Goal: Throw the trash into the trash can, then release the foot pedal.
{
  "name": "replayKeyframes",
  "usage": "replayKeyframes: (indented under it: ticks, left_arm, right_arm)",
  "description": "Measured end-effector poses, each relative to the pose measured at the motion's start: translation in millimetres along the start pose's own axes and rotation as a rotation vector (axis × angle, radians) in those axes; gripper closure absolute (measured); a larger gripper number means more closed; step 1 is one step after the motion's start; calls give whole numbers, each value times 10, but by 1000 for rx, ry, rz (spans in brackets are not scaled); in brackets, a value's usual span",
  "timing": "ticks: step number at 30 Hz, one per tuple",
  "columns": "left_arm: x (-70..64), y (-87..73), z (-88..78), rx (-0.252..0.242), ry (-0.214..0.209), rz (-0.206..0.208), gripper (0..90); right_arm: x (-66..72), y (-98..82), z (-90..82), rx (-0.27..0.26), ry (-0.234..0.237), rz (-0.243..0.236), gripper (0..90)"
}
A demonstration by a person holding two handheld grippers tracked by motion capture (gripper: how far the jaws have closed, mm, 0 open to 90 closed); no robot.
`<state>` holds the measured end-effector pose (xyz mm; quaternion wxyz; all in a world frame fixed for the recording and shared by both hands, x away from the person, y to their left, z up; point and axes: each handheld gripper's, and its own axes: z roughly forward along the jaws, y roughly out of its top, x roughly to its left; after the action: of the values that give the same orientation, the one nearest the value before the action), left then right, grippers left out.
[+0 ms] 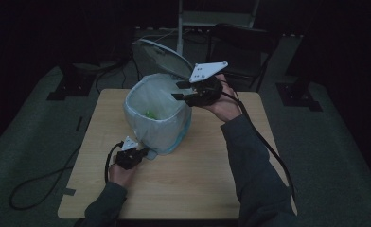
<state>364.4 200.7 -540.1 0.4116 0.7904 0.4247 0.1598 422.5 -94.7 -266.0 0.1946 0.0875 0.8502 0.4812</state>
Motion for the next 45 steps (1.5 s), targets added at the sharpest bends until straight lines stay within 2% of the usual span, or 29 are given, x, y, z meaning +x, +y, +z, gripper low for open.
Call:
replayKeyframes:
  ticks: [11,19,24,29,34,35,43,45]
  left_arm:
    - [-3,-1,-2,1,2,3,900]
    - [-5,-1,-1,0,3,-1,900]
    - [-10,-2,-3,-1,5,0,900]
    - [-1,-2,-5,-1,0,-7,900]
    - [1,-2,-6,-5,-2,-9,900]
    - [-2,-2,-6,-5,0,-7,900]
    - [-19,6,-20,6,15,1,900]
    - [-11,7,-24,5,8,-9,899]
  right_arm:
    - [-6,-247,-33,8,-12,31,532]
    - [-20,-350,-67,22,-23,43,518]
    - [-30,-523,-108,18,-36,75,511]
    - [-20,-644,-112,41,-55,93,488]
    - [-43,-804,-116,58,-72,124,484]
    - [-54,-902,-105,70,-77,144,482]
    - [-46,-1267,-80,121,-102,211,471]
    - [-48,-1334,-85,126,-103,229,470]
